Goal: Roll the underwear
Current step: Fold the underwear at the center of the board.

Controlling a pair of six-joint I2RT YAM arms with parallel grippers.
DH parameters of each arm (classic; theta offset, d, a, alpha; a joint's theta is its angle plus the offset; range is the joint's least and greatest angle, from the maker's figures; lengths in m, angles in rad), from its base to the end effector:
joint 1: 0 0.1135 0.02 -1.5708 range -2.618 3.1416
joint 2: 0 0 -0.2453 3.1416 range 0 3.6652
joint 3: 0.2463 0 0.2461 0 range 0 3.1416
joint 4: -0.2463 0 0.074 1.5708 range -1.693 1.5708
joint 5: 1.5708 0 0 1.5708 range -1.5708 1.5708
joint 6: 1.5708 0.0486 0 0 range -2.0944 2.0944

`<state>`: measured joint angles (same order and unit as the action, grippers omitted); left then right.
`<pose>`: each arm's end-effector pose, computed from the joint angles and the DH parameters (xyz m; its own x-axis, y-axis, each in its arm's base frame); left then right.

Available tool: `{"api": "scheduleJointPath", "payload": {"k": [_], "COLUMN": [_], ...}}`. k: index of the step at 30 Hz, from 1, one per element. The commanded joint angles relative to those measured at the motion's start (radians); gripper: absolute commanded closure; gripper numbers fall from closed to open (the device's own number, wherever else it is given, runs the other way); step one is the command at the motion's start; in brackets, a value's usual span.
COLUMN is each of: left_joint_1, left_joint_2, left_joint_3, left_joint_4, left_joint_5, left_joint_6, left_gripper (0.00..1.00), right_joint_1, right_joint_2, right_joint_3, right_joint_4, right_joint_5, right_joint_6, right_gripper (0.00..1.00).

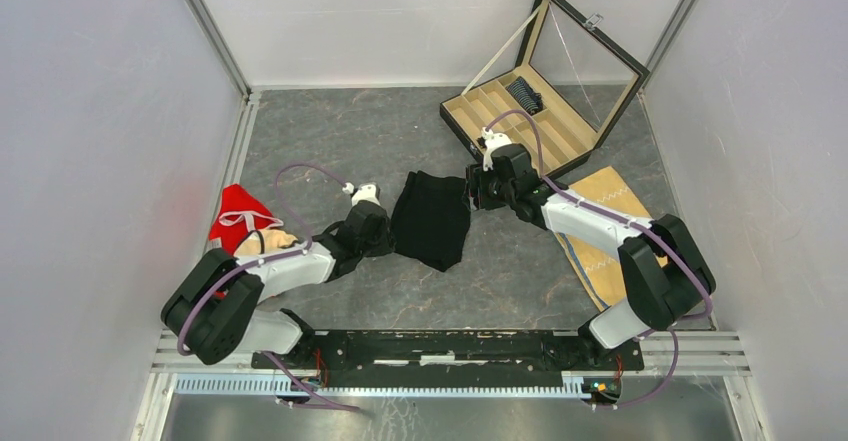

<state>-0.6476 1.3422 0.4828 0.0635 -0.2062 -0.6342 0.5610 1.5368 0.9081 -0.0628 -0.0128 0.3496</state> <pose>0.2060 -0.1433 0.1240 -0.7412 -0.1665 -0.6503 0.0460 0.9539 -0.2967 0.2828 0.1784 0.1886 -0.6924 -0.0305 -0.7209 -0.3227 0.9067 0.2715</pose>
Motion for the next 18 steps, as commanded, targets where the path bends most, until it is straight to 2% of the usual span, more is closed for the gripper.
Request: {"api": "scheduleJointPath", "payload": {"k": [1,5,11,14,18], "left_joint_1": [-0.006,-0.006,-0.020,-0.072,-0.151], "left_joint_2": [-0.010,0.003,-0.007,-0.029,-0.042], "left_joint_3": [-0.040,-0.035,-0.083,-0.124,-0.155], "left_joint_4": [-0.003,0.026,0.104,0.157,0.190], "left_joint_5": [0.000,0.003,0.065,0.068,0.028], "left_joint_6": [-0.034,-0.017,-0.031,-0.058,-0.104], "left_gripper": [0.67,0.75,0.97,0.98,0.98], "right_joint_1": [0.010,0.024,0.057,0.090,0.148], "right_joint_2": [-0.018,-0.005,0.035,0.091,0.210], "right_joint_3": [0.030,0.043,0.090,0.165,0.342], "right_joint_4": [-0.005,-0.019,-0.052,-0.071,-0.137], "right_joint_5": [0.024,0.033,0.046,0.057,0.100], "right_joint_6": [-0.018,-0.021,-0.040,-0.044,-0.046], "right_gripper": [0.39,0.40,0.38,0.36,0.31]}}
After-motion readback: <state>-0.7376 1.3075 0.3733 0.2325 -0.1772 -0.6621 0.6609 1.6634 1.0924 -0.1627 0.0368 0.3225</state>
